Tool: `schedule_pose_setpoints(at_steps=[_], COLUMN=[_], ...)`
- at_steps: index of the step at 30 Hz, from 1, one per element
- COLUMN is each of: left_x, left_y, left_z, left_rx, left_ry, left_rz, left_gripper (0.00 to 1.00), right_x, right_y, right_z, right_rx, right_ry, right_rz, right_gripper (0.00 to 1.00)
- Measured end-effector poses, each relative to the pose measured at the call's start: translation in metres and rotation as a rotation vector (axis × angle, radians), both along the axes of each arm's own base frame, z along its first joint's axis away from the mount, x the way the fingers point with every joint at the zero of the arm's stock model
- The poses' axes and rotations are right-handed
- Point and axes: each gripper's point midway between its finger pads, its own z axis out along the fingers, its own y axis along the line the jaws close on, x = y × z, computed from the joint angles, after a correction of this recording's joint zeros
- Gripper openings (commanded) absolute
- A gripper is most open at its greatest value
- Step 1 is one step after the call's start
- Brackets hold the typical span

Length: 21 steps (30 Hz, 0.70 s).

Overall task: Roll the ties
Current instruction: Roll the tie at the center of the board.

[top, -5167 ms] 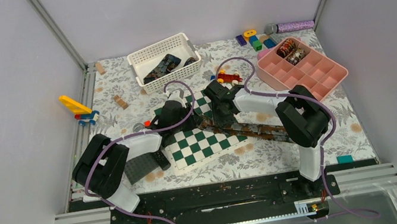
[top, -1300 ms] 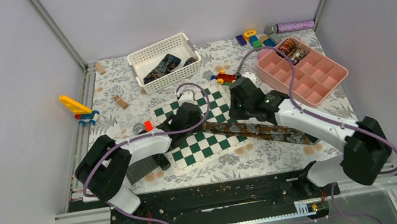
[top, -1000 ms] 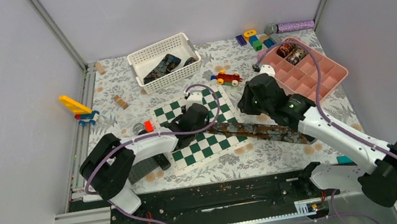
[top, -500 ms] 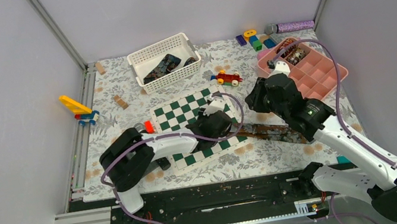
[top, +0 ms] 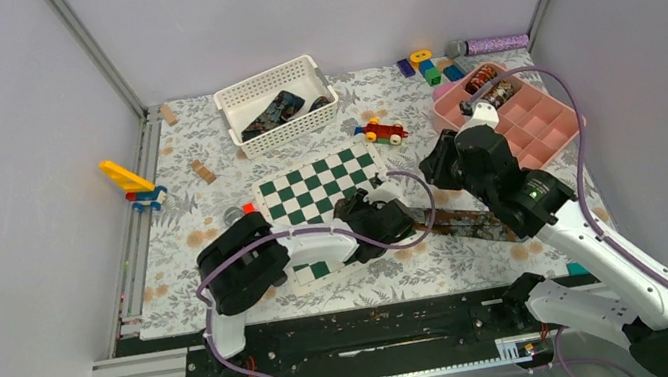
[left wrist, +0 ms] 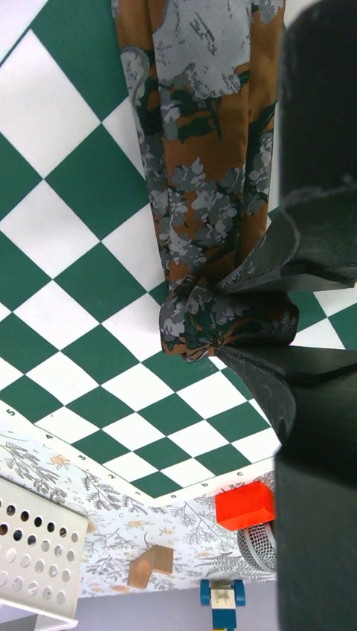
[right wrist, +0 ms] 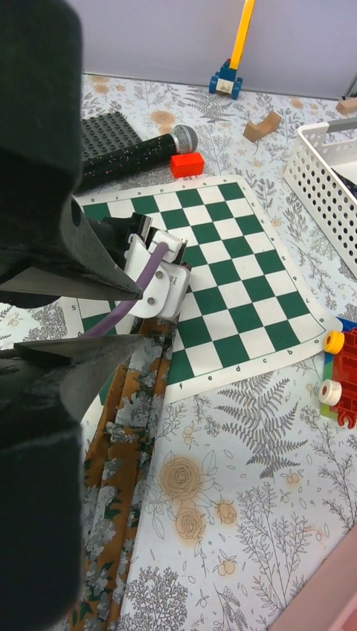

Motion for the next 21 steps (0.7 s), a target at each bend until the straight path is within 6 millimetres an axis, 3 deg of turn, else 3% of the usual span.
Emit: schedule_pose_setpoints(at_steps=[21], left_x=[-0.014], left_y=[-0.019], left_z=[-0.011], left_rx=[0.037], left_ry=[0.106], left_rz=[-0.117], left_gripper=[0.45], right_x=[-0.005], right_y=[-0.006], right_z=[-0.004], right_rx=[-0.022], right_ry=[0.017], right_rz=[-0.005], right_gripper=[0.39])
